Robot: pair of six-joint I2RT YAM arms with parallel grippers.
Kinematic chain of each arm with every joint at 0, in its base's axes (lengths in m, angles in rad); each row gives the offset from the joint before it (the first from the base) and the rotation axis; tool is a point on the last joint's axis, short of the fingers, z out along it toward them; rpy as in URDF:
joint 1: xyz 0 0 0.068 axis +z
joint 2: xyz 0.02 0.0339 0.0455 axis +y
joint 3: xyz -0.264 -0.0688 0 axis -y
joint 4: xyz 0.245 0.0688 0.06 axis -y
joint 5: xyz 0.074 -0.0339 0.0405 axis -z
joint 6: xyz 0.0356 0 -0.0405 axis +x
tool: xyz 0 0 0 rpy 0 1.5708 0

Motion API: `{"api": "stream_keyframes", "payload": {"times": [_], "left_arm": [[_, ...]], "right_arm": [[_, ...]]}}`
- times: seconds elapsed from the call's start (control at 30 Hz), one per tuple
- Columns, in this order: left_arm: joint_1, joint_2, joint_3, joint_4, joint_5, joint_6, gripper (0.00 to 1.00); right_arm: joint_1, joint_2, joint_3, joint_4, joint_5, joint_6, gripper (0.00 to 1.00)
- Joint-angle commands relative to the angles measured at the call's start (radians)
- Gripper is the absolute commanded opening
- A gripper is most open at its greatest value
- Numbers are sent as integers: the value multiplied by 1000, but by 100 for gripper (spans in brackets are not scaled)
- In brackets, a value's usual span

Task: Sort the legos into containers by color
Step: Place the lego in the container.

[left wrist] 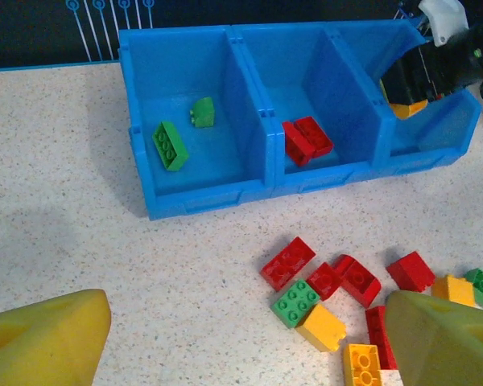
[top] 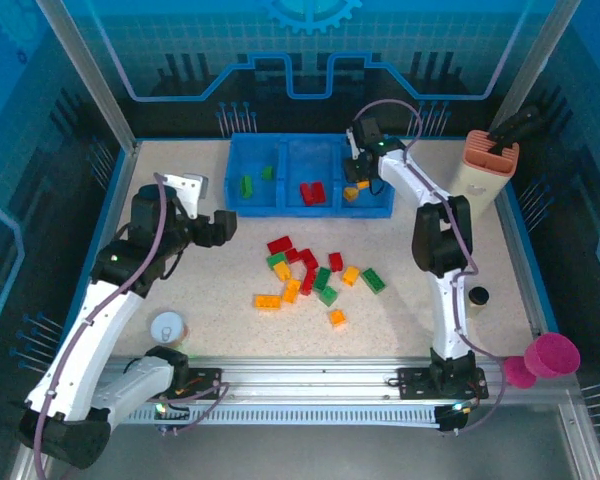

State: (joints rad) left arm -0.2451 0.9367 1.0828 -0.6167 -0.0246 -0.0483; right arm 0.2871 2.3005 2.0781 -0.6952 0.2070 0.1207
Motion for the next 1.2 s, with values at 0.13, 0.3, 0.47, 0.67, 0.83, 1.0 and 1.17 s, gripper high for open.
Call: {"api": "stream_keyframes", "payload": {"times": [0.13, 0.3, 0.47, 0.67, 0.83, 1.0, 1.17], "left_arm": [[4, 10, 4, 18, 6, 34, 90], [4, 23, 17, 16, 7, 41, 90], [4, 53, 33, 14, 22, 33, 90], [4, 47, 38, 9, 35, 34, 90], [4, 28, 29, 18, 66, 42, 91], [4, 6, 31, 3, 73, 61, 91], [3, -32, 5, 15, 88, 68, 93]], "right_arm": [[-55, 162, 248, -99, 8, -40, 28], [-57, 162, 256, -95, -16, -37, 34], [-52, 102, 207, -79, -54, -34, 43], [-49, -30, 119, -87, -91, -40, 51], [-10, -270, -160, 16, -153, -162, 60], [38, -597, -582, 172, -255, -383, 66], [106, -753, -744, 8, -276, -466, 66]]}}
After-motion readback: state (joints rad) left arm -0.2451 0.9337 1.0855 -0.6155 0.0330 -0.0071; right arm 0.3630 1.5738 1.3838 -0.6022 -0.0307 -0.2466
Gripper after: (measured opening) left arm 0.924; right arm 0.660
